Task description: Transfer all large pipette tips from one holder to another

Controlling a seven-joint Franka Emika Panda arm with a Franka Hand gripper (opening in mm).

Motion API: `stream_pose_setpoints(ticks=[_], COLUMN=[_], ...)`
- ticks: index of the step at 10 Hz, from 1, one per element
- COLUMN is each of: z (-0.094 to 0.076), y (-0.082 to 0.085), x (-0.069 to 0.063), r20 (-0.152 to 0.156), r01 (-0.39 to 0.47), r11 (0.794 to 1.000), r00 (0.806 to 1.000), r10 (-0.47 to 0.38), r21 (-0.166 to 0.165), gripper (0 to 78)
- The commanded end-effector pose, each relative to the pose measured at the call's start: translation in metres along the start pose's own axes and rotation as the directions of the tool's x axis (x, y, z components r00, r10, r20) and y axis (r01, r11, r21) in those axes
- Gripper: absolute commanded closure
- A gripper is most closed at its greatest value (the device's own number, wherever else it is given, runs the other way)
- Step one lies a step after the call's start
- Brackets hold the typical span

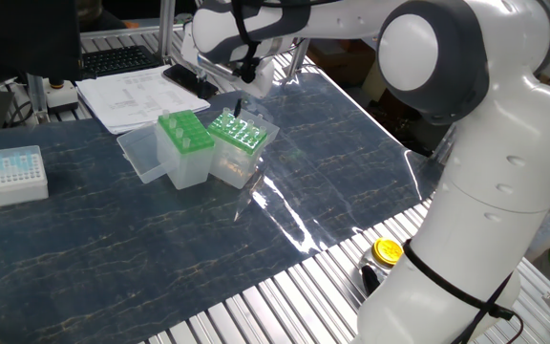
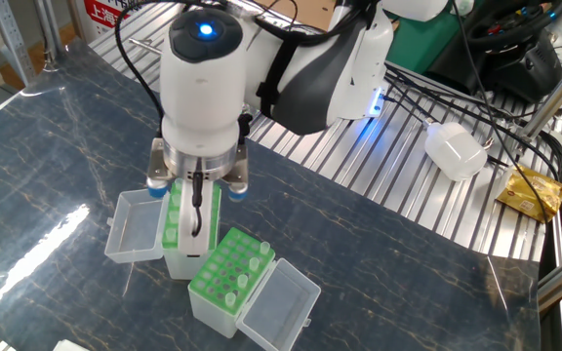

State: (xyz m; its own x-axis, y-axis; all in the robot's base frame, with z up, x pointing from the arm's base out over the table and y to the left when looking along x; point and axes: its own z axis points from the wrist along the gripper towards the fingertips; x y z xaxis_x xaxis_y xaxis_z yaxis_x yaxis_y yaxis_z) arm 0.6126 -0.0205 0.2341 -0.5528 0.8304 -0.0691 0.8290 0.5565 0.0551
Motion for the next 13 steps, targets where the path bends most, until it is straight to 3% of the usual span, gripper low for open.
stream_pose_setpoints(ticks=[1, 10, 13], z=[0.0063, 0.0113, 0.0113], y=[-0.0015, -0.0020, -0.0020], x=[0.0041, 0.0055, 0.0055], r20=[0.003, 0.001, -0.025], r01=[0.004, 0.045, 0.049], r11=[1.000, 0.999, 0.999], r00=[1.000, 0.999, 0.998], r10=[-0.004, -0.045, -0.049], r21=[-0.005, 0.000, -0.011], gripper=[0.1, 0.1, 0.1])
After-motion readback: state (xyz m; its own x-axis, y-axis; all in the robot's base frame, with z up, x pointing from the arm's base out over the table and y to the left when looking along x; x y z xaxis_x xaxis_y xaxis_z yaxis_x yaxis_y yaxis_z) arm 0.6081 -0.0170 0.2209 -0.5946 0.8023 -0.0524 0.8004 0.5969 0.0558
